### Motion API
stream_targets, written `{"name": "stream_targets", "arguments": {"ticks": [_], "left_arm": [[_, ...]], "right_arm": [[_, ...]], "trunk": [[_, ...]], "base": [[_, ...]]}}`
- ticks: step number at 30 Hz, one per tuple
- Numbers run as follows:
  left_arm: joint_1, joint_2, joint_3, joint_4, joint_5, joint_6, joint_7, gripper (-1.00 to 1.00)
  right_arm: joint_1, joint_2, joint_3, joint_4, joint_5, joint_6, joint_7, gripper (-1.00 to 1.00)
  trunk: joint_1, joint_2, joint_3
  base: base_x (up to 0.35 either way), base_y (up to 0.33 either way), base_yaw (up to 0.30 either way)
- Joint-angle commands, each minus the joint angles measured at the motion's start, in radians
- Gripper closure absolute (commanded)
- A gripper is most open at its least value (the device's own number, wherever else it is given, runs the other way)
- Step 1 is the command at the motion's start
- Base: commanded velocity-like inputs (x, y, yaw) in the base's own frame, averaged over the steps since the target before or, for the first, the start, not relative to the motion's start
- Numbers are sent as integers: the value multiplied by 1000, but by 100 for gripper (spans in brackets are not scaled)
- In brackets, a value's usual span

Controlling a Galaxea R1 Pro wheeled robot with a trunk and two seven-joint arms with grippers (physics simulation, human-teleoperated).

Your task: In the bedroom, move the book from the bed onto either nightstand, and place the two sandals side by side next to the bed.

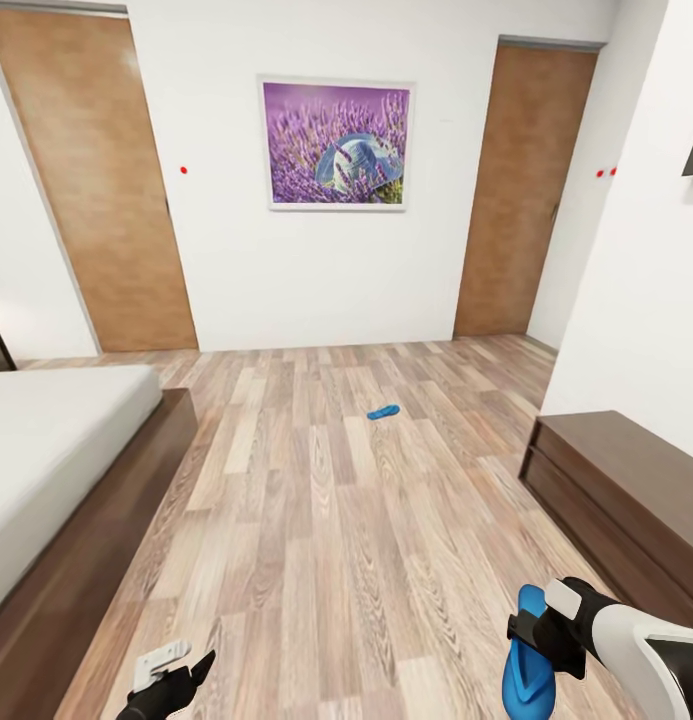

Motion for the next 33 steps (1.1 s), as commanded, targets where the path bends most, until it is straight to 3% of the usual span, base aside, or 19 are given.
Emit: {"name": "stream_targets", "arguments": {"ticks": [1,33], "left_arm": [[-1,0,3,1,6,0,-6,-100],[-1,0,3,1,6,0,-6,-100]], "right_arm": [[-1,0,-2,1,-7,0,-6,100],[-1,0,-2,1,-7,1,-6,100]], "trunk": [[0,0,-1],[0,0,-1]], "base": [[224,0,0],[226,0,0]]}}
